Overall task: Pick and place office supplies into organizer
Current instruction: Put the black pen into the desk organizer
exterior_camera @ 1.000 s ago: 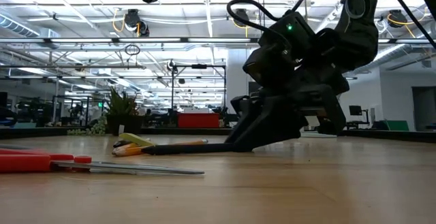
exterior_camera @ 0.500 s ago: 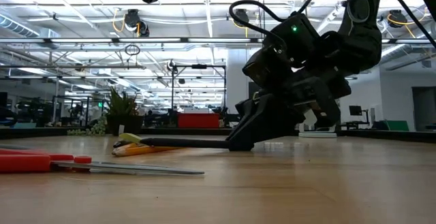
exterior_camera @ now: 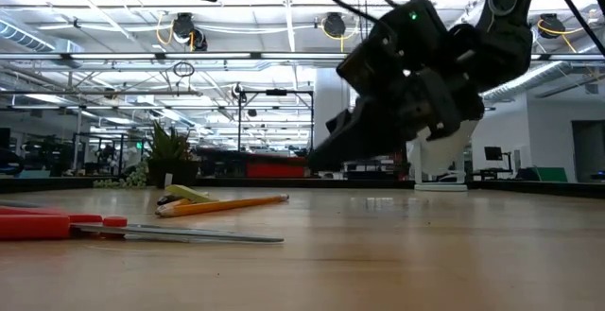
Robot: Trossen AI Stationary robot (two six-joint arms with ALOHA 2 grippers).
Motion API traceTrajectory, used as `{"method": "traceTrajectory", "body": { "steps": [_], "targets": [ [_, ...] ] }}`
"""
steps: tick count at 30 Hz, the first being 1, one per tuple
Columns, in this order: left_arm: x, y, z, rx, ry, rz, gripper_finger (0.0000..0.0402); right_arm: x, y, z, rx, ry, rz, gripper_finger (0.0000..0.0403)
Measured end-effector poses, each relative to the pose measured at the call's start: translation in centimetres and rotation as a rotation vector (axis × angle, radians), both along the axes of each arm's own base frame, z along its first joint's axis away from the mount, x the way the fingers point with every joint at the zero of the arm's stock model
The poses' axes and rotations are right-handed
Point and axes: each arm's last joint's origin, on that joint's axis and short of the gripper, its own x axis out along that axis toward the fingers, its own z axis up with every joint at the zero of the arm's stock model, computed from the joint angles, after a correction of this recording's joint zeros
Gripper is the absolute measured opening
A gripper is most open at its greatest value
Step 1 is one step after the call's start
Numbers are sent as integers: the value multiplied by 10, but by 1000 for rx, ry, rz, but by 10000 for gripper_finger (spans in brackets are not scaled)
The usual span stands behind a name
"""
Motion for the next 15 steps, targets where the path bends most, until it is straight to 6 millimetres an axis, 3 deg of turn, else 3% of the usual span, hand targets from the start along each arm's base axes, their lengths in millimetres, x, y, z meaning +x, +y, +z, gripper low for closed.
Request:
{"method": "traceTrajectory", "body": {
  "steps": [7,15],
  "targets": [
    [-2,-5,-3,-239,62,-88,154,-1,0,25,2,-67,0,27],
    [-12,-10,-21,-511,320,-136,154,-6,-1,53,-66,-157,-16,26]
  ]
}}
